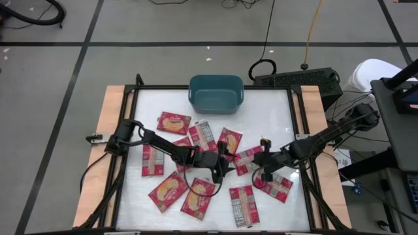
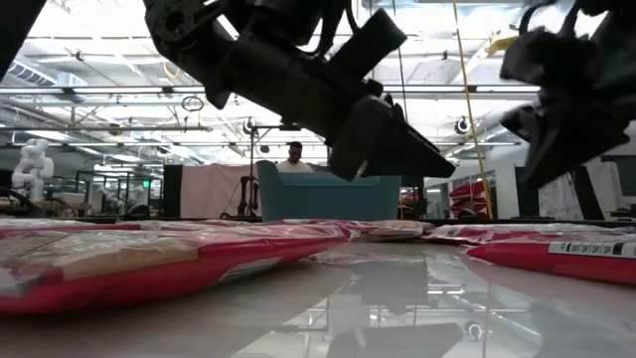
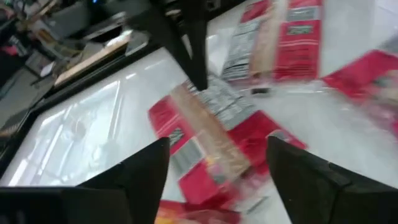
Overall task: Sort popcorn bags into baskets
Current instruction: Put the red popcorn bag into the green bin
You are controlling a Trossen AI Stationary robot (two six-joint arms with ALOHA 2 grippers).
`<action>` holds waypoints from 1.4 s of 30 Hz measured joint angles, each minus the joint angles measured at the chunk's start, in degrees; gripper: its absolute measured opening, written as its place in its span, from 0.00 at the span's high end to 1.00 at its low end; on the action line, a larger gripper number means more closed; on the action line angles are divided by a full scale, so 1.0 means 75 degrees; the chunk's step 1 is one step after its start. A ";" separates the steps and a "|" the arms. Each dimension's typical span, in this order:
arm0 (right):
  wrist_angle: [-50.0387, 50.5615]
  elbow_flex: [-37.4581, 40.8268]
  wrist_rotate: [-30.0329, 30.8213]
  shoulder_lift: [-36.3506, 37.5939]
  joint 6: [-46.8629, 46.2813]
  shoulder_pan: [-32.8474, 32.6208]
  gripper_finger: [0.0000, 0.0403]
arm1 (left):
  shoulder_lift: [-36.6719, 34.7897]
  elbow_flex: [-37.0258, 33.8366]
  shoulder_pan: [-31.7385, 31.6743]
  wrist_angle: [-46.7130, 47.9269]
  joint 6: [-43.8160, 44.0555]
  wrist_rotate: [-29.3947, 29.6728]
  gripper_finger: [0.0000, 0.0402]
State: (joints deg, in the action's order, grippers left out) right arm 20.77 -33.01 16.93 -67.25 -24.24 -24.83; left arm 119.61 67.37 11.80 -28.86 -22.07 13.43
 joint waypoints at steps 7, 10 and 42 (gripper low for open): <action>0.1805 -0.0003 0.0755 0.0053 -0.2082 0.0014 0.99 | 0.0003 0.0001 -0.0173 0.0185 0.0249 -0.0337 0.53; 0.2800 -0.0003 0.0711 0.0053 -0.3040 0.0139 0.99 | 0.0003 0.0001 -0.0173 0.0257 0.0222 -0.0386 0.60; -0.1324 0.0797 -0.0895 0.0050 -0.0035 -0.0265 0.91 | -0.0015 0.0019 -0.0179 0.2592 0.0202 -0.0724 0.75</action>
State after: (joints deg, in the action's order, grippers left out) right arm 10.84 -27.03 10.21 -66.87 -24.50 -26.82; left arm 119.50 67.51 10.46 -9.42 -20.55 7.99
